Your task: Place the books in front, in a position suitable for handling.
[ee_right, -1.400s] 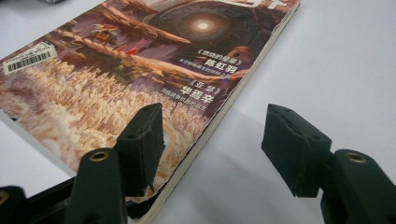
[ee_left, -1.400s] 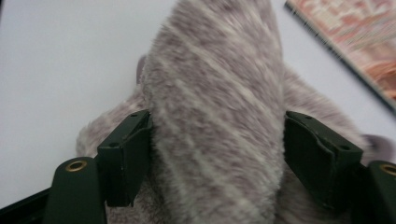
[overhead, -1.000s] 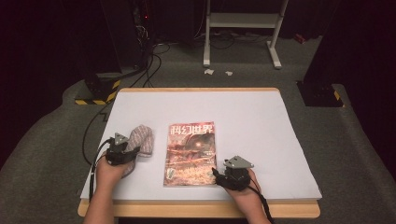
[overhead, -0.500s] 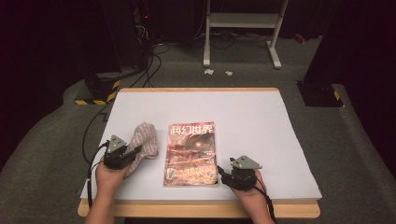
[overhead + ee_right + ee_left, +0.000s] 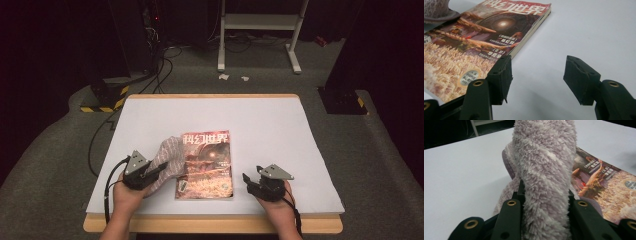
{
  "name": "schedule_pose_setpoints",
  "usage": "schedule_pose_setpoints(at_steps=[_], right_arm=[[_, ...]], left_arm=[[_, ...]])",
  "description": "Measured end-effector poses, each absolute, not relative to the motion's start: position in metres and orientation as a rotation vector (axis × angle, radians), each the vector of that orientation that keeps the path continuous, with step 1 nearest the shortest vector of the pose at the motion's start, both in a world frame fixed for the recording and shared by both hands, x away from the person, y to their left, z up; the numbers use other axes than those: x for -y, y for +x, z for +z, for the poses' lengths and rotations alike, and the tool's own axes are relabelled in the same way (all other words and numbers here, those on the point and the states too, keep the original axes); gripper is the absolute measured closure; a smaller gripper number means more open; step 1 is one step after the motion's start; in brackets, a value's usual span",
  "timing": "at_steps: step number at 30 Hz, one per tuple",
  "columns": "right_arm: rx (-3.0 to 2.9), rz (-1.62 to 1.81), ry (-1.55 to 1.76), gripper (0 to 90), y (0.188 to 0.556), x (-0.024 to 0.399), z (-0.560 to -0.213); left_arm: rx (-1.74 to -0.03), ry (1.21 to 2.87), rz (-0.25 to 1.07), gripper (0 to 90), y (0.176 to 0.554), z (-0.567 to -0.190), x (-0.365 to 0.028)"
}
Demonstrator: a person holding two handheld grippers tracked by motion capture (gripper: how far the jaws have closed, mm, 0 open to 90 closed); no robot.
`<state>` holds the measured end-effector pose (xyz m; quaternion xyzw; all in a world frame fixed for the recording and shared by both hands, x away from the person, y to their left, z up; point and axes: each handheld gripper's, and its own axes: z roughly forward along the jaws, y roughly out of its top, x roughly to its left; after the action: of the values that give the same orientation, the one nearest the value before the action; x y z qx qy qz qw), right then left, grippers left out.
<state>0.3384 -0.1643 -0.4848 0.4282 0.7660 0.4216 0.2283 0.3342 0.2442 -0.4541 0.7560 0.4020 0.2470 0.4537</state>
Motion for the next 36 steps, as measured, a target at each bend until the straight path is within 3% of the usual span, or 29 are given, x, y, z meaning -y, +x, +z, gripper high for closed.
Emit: schedule_pose_setpoints(at_steps=[5,18,21,28,36], right_arm=[[-2.095,1.16,1.184,39.1,0.338,0.169,-0.484],[-2.101,1.163,1.193,39.2,0.339,0.169,-0.484],[-2.105,1.167,1.193,39.2,0.339,0.169,-0.484],[-2.097,1.179,1.186,39.3,0.34,0.171,-0.481],[-2.13,1.173,1.218,37.7,0.348,0.18,-0.491]], left_arm=[[-1.024,1.858,0.566,70.6,0.334,-0.462,-0.243],[-1.079,1.774,0.708,70.7,0.373,-0.425,-0.253],[-1.111,1.795,0.751,70.7,0.396,-0.422,-0.25],[-1.116,1.955,0.743,70.7,0.434,-0.442,-0.22],[-1.136,2.088,0.603,70.7,0.478,-0.483,-0.173]])
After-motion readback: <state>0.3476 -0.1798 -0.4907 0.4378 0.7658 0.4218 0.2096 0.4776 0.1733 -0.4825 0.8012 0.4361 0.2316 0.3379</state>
